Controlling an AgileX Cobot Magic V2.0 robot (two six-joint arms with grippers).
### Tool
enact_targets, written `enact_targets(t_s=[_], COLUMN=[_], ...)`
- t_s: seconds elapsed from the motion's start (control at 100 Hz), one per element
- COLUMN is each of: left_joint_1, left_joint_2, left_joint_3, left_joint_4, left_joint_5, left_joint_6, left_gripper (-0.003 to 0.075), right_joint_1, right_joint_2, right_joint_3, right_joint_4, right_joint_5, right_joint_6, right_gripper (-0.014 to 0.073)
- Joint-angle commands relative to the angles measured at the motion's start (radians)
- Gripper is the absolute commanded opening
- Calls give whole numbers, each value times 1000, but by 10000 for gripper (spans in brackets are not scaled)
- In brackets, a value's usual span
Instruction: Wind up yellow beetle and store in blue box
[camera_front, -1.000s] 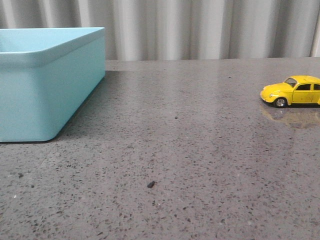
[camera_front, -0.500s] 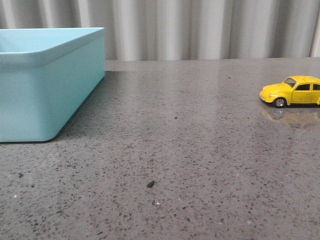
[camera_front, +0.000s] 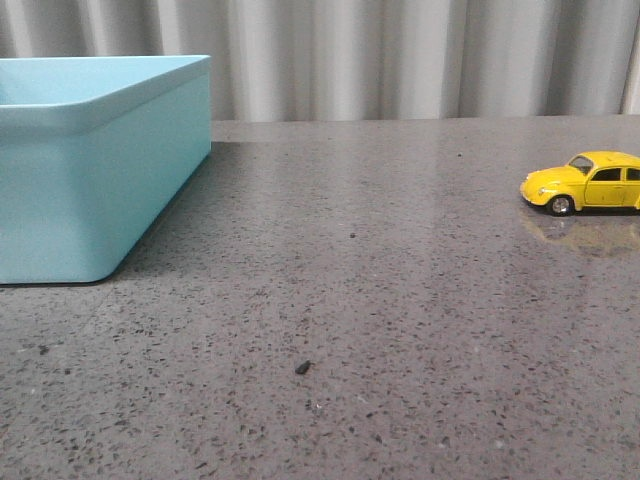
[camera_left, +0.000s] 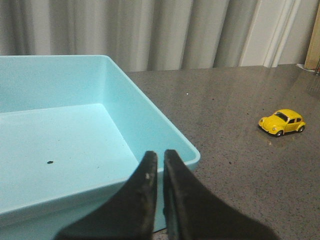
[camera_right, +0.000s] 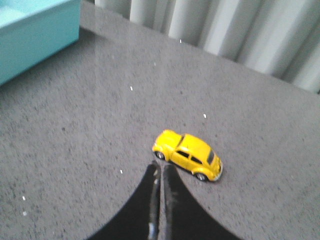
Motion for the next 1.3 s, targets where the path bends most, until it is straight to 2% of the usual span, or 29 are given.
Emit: enact_targets(t_s=[0.0, 0.12, 0.17, 0.44, 0.64, 0.72, 0.81, 1.02, 1.29], left_joint_1=[-9, -9, -9, -9, -9, -9, -9, -9, -9], left_joint_2=[16, 16, 16, 16, 16, 16, 18, 18, 18], left_joint_3=[-33, -33, -33, -33, -33, -33, -33, -33, -33], left_joint_4=[-39, -55, -82, -182, -180, -180, -180, -182, -182], left_joint_5=[-55, -46, -32, 86, 80, 80, 69, 14, 40], left_joint_6=[4, 38, 79, 257, 265, 290, 310, 310, 310], left_gripper=[62, 209, 239, 242, 242, 242, 242, 241, 242], right_joint_1=[-4, -4, -4, 0, 0, 0, 1, 1, 1], right_joint_2=[15, 20, 26, 72, 72, 72, 70, 70, 70], right_joint_3=[-31, -31, -31, -69, -110, -129, -131, -131, -131], right_joint_4=[24, 29, 17, -119, -362, -406, -403, -386, -382], right_joint_5=[-120, -86, -49, 160, 260, 316, 295, 157, 123], right_joint_6=[4, 4, 2, 4, 200, 245, 307, 307, 307], right_gripper=[-41, -39, -39, -39, -39, -39, -39, -40, -40])
